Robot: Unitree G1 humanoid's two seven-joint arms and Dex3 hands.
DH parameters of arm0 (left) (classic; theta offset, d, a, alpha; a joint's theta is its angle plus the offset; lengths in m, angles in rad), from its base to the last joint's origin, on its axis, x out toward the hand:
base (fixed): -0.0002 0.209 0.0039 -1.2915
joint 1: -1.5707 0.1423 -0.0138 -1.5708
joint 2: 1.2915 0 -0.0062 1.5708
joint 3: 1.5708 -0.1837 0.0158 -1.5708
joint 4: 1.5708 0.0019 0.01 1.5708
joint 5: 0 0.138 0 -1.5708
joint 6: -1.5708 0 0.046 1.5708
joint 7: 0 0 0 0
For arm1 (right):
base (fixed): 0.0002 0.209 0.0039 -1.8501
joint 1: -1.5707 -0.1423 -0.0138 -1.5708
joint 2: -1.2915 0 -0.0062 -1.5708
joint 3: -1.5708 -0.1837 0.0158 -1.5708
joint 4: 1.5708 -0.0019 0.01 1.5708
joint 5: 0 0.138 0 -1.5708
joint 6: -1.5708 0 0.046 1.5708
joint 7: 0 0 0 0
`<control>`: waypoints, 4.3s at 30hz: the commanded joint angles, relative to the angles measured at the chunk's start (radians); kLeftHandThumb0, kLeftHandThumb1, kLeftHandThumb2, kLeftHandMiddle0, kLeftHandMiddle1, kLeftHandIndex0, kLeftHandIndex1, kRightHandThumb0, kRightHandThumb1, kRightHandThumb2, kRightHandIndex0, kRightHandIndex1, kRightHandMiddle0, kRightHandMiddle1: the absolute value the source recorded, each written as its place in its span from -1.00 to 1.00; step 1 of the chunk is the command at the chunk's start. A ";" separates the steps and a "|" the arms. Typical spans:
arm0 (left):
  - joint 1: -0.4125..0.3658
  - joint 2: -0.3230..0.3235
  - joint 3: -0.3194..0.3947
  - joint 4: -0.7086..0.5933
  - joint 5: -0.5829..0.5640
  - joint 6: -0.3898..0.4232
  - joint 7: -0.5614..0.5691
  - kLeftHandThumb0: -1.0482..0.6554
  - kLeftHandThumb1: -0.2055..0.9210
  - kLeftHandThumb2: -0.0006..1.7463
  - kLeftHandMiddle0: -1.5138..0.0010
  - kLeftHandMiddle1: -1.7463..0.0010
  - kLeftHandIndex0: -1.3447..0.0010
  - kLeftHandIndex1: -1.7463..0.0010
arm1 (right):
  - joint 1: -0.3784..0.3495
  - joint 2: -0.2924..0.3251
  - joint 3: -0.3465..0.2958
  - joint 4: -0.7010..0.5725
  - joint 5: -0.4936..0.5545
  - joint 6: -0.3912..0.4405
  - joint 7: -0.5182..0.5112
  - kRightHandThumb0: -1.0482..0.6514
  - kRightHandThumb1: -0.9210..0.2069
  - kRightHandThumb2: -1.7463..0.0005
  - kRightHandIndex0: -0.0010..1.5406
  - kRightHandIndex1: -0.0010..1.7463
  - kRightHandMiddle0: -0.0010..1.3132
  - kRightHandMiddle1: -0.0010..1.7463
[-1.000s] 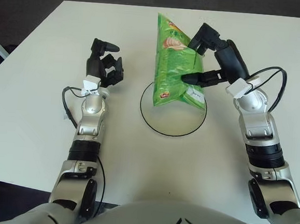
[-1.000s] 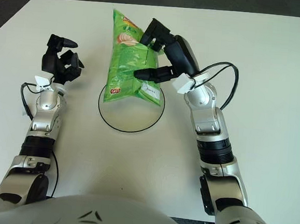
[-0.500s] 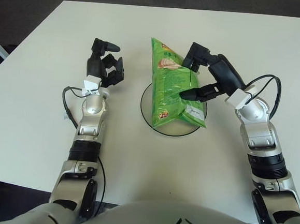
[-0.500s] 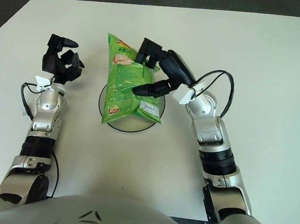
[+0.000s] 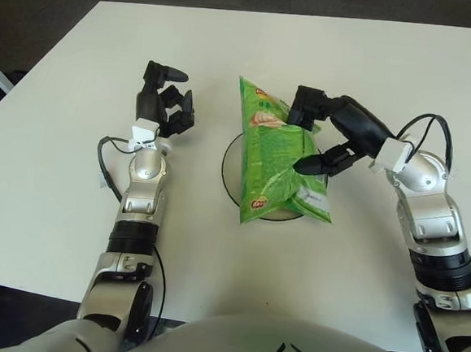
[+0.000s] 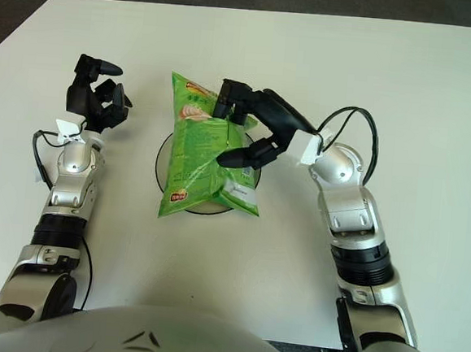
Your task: Put the snack into the plate.
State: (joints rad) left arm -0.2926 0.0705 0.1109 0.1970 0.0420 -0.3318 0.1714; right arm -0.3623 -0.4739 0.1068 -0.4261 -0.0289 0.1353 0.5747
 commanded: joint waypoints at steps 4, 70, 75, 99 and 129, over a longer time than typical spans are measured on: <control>0.131 -0.038 -0.002 0.083 0.000 0.008 0.010 -0.21 0.62 -0.08 -0.11 -1.00 0.50 -1.00 | -0.027 -0.055 -0.015 -0.065 0.058 0.106 0.072 -0.32 -0.97 0.92 -0.46 -0.24 -0.44 -0.17; 0.118 -0.029 0.005 0.101 -0.003 0.009 0.005 -0.21 0.62 -0.08 -0.11 -1.00 0.50 -1.00 | -0.098 -0.053 -0.376 0.123 0.166 0.044 -0.177 -0.45 -0.99 0.99 -0.58 -0.98 -0.37 -0.97; 0.118 -0.028 0.005 0.102 -0.004 0.009 0.004 -0.21 0.62 -0.08 -0.11 -1.00 0.50 -1.00 | -0.055 0.003 -0.419 0.129 0.178 0.017 -0.250 -0.35 -1.00 0.90 -0.49 -0.96 -0.35 -0.97; 0.100 -0.027 0.003 0.126 -0.003 0.015 0.004 -0.21 0.61 -0.07 -0.12 -1.00 0.50 -1.00 | 0.134 0.174 -0.573 0.497 0.188 -0.399 -0.484 -0.19 -1.00 0.65 0.19 -0.38 -0.28 0.42; 0.094 -0.012 0.002 0.106 -0.009 0.063 -0.012 -0.21 0.61 -0.07 -0.11 -1.00 0.50 -1.00 | 0.333 0.318 -0.394 0.532 0.220 -0.420 -0.490 0.23 -1.00 0.83 -0.08 0.36 -0.33 0.52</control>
State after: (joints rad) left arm -0.3090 0.0871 0.1181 0.2350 0.0398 -0.2837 0.1688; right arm -0.1694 -0.2833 -0.3139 0.0641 0.1770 -0.3142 0.1181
